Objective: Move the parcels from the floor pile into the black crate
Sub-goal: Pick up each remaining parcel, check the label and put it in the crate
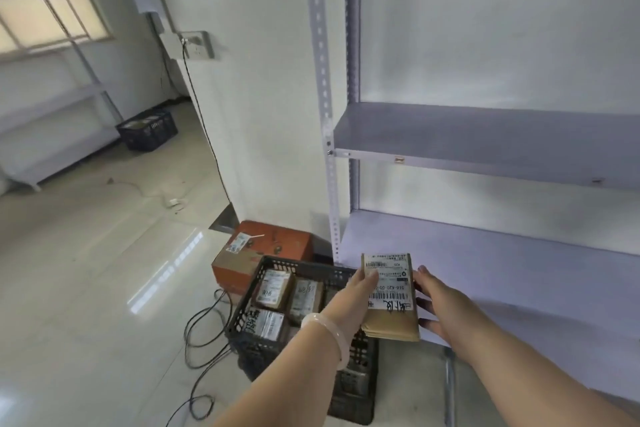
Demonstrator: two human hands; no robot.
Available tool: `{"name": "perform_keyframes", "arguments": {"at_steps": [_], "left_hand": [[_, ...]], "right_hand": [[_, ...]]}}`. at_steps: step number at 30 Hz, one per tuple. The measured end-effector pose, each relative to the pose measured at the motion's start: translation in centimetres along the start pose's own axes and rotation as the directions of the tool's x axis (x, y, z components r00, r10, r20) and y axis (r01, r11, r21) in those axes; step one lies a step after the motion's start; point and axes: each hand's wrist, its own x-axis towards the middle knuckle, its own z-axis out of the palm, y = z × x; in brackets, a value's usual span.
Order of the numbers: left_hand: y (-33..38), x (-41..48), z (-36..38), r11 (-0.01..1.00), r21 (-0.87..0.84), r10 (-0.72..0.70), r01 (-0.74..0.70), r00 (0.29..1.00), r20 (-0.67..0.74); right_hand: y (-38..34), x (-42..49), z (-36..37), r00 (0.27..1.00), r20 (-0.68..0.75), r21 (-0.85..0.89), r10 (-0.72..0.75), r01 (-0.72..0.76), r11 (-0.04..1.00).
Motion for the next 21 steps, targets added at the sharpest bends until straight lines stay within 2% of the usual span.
{"name": "perform_keyframes", "arguments": {"at_steps": [7,12,21], "left_hand": [[-5.1,5.3,-3.6,0.976,0.023,-0.214,0.214,0.977,0.0],[-7.4,9.6,-6.2,0.961,-0.039,-0.274,0.273,0.96,-0.055],[-11.9,15.3,-14.5,0.914,-0.256,-0.375,0.316,0.898,-0.229]], "right_hand": [[4.5,5.6,2.3,0.982,-0.061,-0.111,0.179,-0.185,0.976],[7.3,11.4,4.0,0.963,-0.039,-0.149,0.268,-0.271,0.951],[11.3,21.3,11.2,0.954,-0.007,-0.33,0.3,-0.285,0.9]]}}
